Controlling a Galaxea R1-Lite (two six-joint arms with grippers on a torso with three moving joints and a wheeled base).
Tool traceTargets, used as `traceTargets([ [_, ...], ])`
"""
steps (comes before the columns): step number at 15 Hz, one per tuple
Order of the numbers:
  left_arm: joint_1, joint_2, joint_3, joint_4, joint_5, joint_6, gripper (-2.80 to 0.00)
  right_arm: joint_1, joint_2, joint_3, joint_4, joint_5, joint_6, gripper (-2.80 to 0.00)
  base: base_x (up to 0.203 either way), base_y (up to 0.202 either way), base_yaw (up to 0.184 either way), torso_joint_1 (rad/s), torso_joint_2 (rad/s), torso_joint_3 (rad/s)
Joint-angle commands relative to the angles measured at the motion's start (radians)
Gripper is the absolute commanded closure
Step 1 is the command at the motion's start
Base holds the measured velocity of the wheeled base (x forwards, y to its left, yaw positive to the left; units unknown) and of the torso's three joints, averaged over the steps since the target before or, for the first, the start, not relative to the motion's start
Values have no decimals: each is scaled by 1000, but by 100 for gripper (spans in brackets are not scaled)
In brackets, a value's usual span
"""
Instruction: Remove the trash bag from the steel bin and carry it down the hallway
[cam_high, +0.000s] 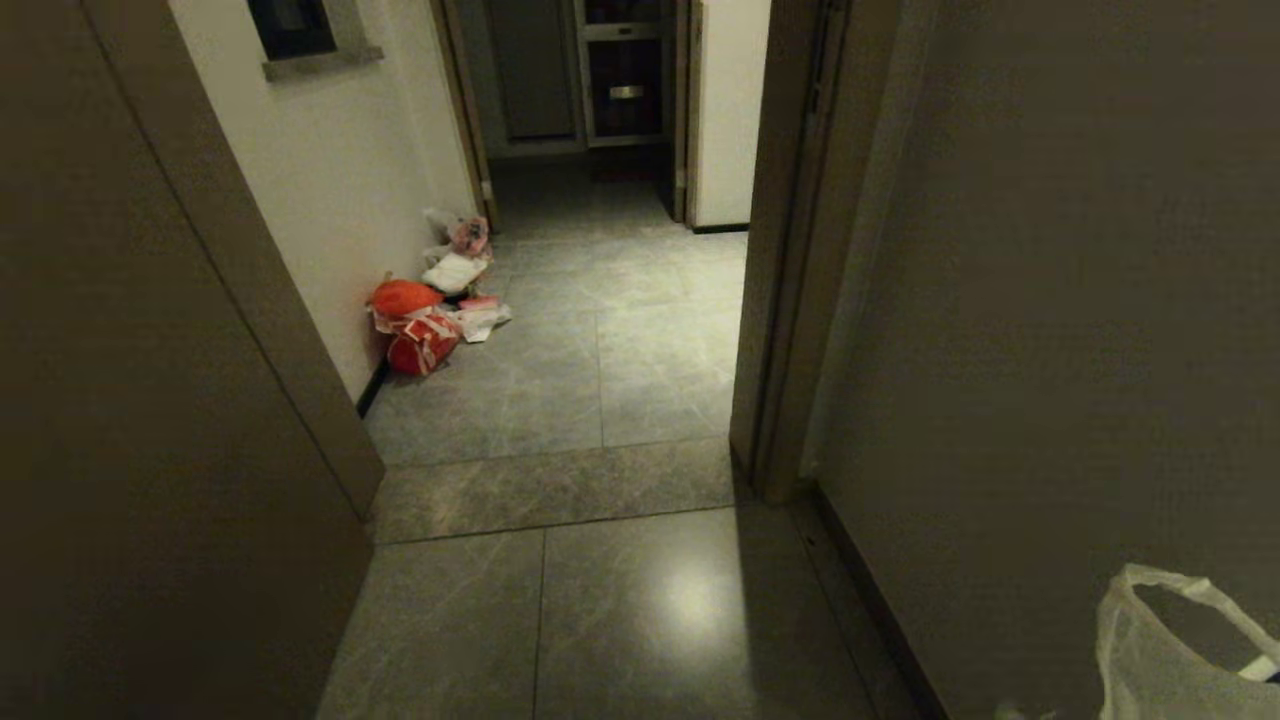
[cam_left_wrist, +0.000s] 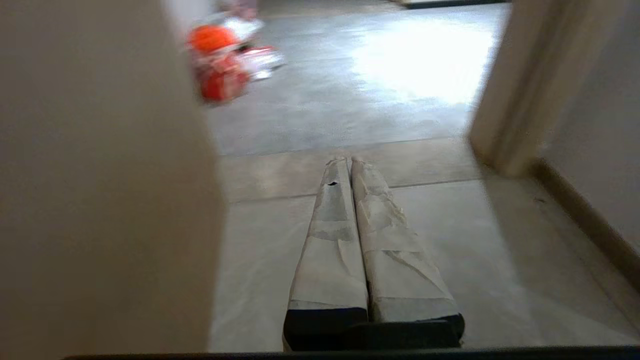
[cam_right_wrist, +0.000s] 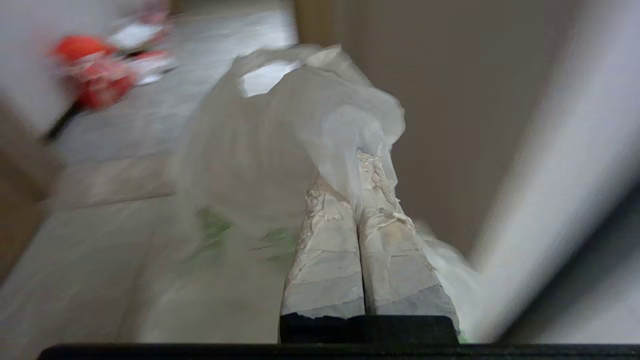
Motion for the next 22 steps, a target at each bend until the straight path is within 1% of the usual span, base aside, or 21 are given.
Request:
traceTargets([
  [1,0,0,2,0,1,0,0,-1,0,0,1,0,1,0,3,-13,150,7,2,-1],
  [5,0,0,1,0,0,0,0,-1,0,0,0,0,0,0,5,-23,201,0,2,3],
  [8,0,2,1,0,1,0,0,-1,0,0,0,0,1,0,3,-14,126,5,1,3],
  [17,0,0,1,0,1,0,0,-1,0,0,1,0,1,0,0,2,-5,1,0,0],
  [19,0,0,0,0,1,0,0,-1,0,0,0,0,0,0,1,10,-121,2,0,4],
  [22,0,0,0,0,-1,0,0,-1,0,0,0,0,0,0,-4,21,-196,3,2,3],
])
